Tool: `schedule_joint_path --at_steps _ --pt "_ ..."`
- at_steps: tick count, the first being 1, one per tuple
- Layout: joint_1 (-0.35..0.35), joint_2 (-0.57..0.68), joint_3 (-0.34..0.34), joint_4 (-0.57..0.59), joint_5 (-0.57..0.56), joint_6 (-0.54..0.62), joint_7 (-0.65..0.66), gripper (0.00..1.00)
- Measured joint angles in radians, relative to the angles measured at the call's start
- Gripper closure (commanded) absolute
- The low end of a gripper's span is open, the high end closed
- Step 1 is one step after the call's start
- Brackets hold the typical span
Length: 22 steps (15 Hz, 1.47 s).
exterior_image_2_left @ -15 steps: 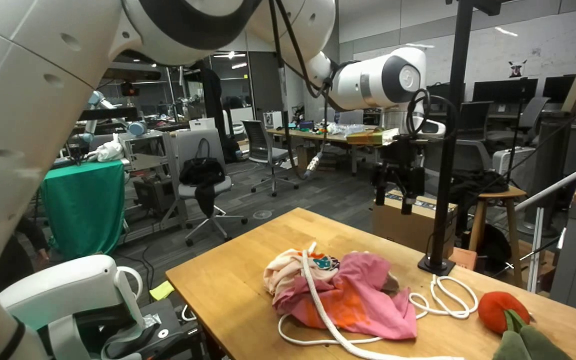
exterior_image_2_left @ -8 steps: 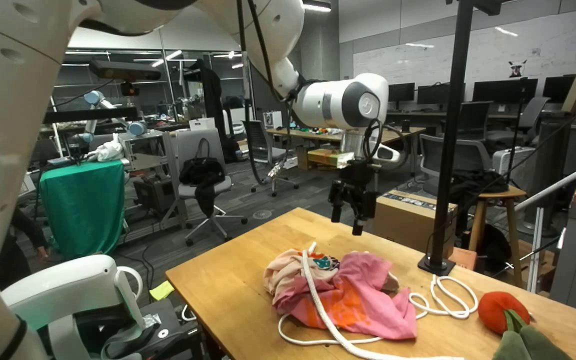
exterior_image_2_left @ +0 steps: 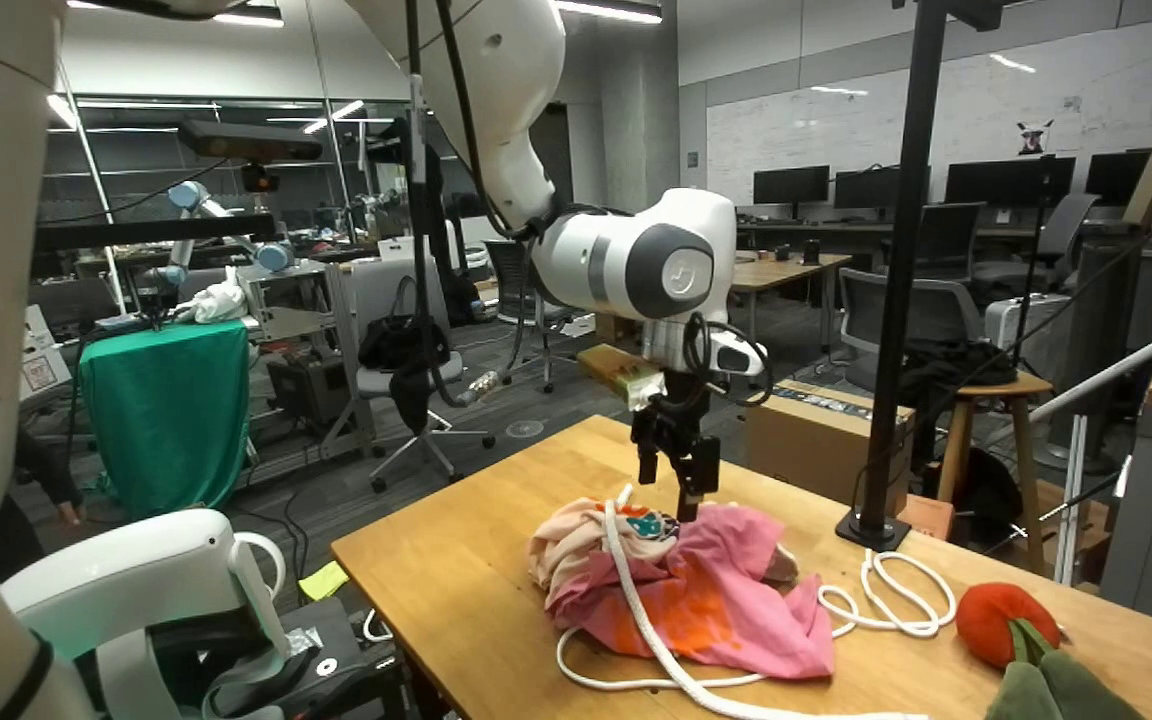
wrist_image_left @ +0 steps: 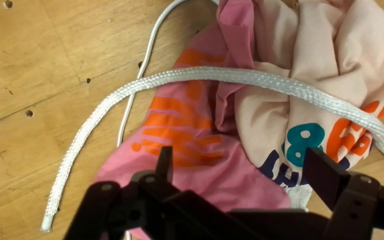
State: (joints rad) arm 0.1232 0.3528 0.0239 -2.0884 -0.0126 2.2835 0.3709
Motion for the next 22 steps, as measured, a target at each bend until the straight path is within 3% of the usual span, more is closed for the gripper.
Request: schedule_joint_path --at_steps 8,16,22 --pt "-0.021 -0.014 -0.003 -0.179 0.02 0.383 -0.003 0.0" --pt "0.029 -0.005 0.008 -0.257 -0.016 0.51 -0.058 0.0" --pt "0.154 0.055 -0.105 -0.249 -0.139 0.596 0.021 0.0"
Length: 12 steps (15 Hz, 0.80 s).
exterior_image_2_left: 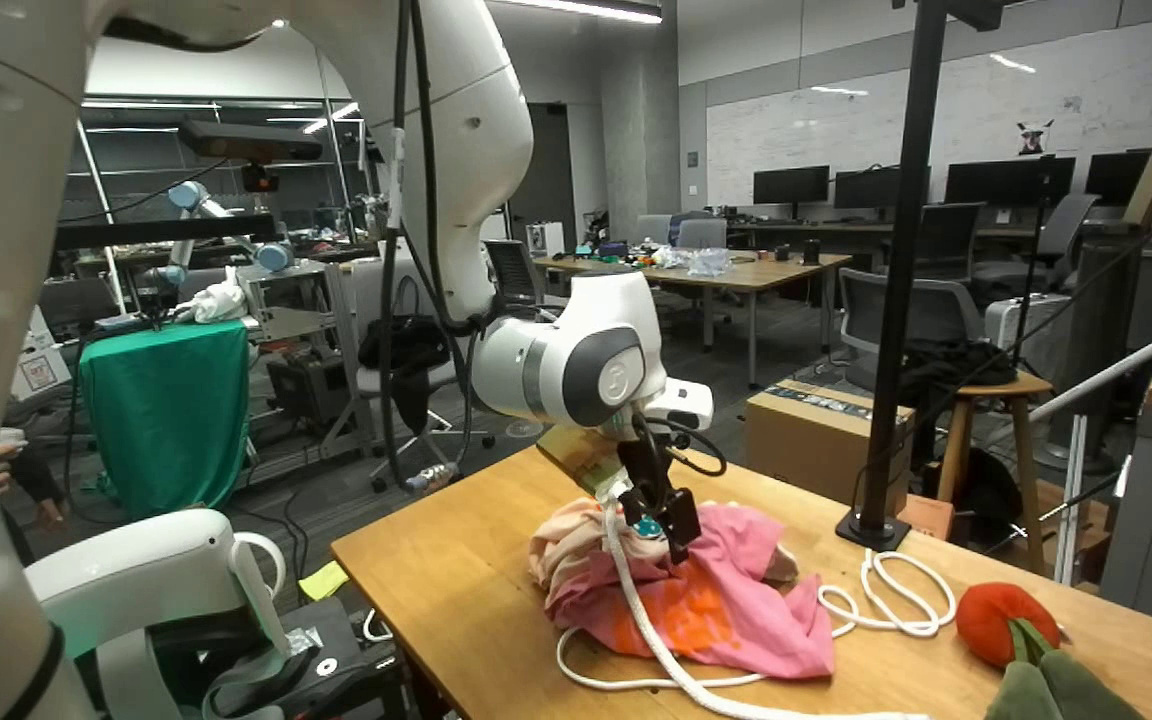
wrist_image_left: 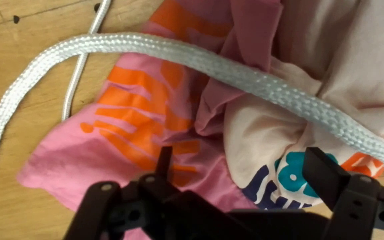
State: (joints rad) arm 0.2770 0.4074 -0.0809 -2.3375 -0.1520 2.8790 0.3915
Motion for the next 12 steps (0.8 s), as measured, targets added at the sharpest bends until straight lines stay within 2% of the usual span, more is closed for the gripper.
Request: schedule_joint_path --at_steps 4,5,6,12 --pt "0.071 0.042 -0.093 0.028 -0.021 0.028 0.055 0.0" --pt "0.08 0.048 -0.106 0.035 -0.021 0.03 0.063 0.25" --pt "0.086 0.053 -0.116 0.042 -0.021 0.03 0.069 0.28" --pt "0.112 0.064 -0.145 0.054 -0.021 0.027 0.086 0.74"
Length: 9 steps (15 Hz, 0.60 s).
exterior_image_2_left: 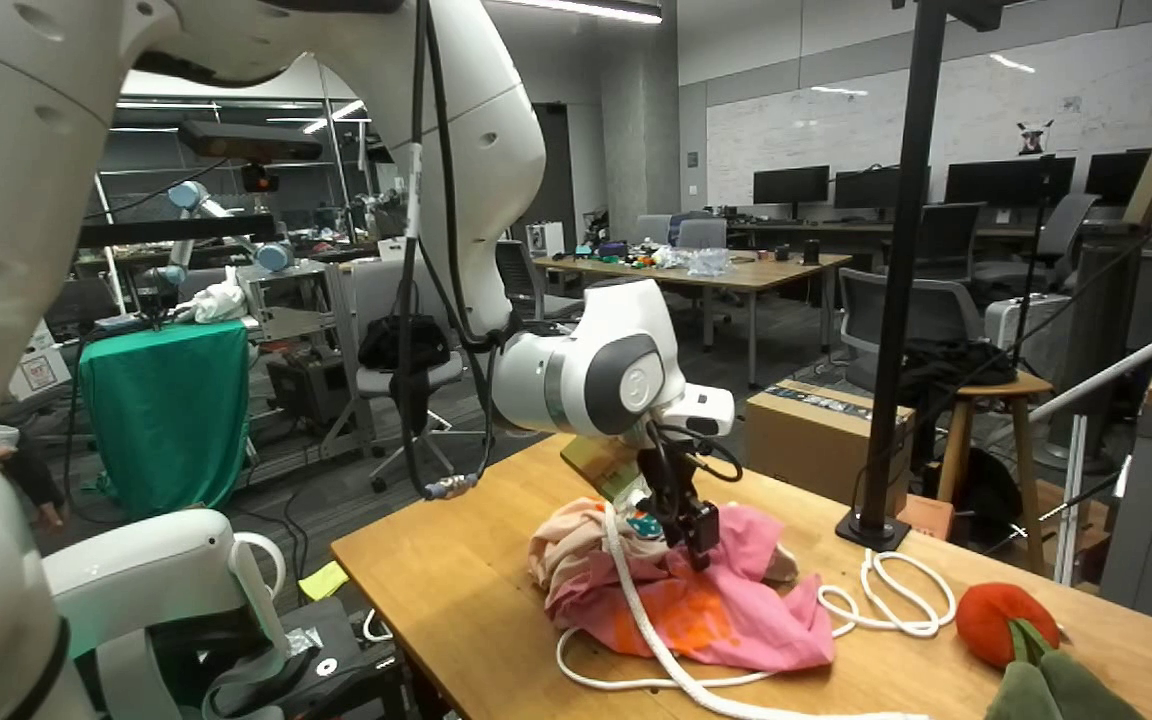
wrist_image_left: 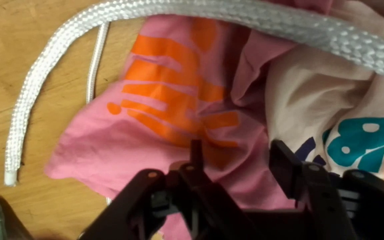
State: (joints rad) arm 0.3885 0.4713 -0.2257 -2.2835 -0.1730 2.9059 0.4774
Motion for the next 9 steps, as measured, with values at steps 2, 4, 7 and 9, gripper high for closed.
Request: schedule_joint_path --at_steps 2,4,7,9 --pt "0.004 0.001 -0.003 0.0 0.0 -0.006 0.003 0.89" --pt "0.009 0.001 -0.007 0.0 0.0 -0.017 0.004 0.95" --pt "0.02 0.0 -0.015 0.002 0.0 -0.034 0.009 0.94" --pt "0.03 -0.002 -0.025 0.006 -0.002 -0.04 0.015 0.94"
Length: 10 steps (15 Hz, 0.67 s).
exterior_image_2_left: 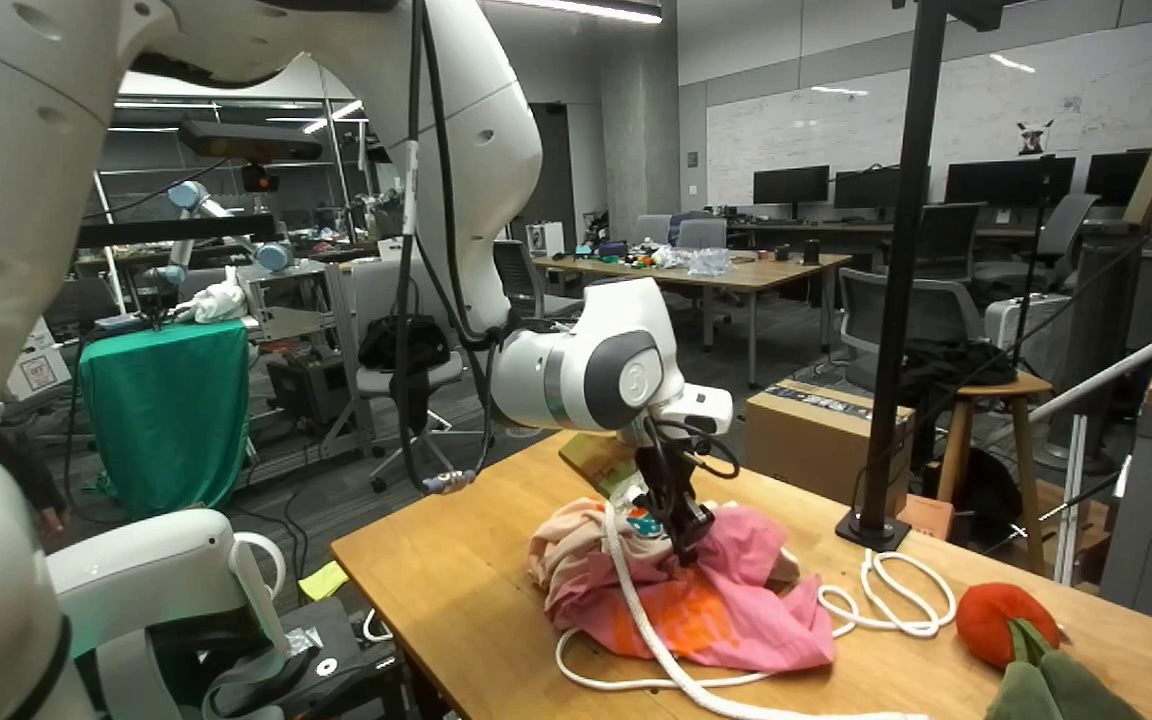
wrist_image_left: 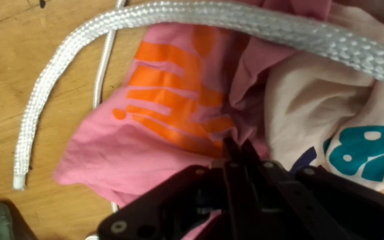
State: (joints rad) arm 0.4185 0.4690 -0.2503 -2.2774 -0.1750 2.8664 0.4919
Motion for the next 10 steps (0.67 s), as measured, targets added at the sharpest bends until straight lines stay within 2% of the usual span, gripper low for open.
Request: schedule_joint_path --at_steps 5,10 --pt "0.058 -0.043 -0.078 0.007 -0.068 0.0 0.067 0.95" --pt "0.127 -0.149 -0.184 0.006 -0.239 0.001 0.219 0.94"
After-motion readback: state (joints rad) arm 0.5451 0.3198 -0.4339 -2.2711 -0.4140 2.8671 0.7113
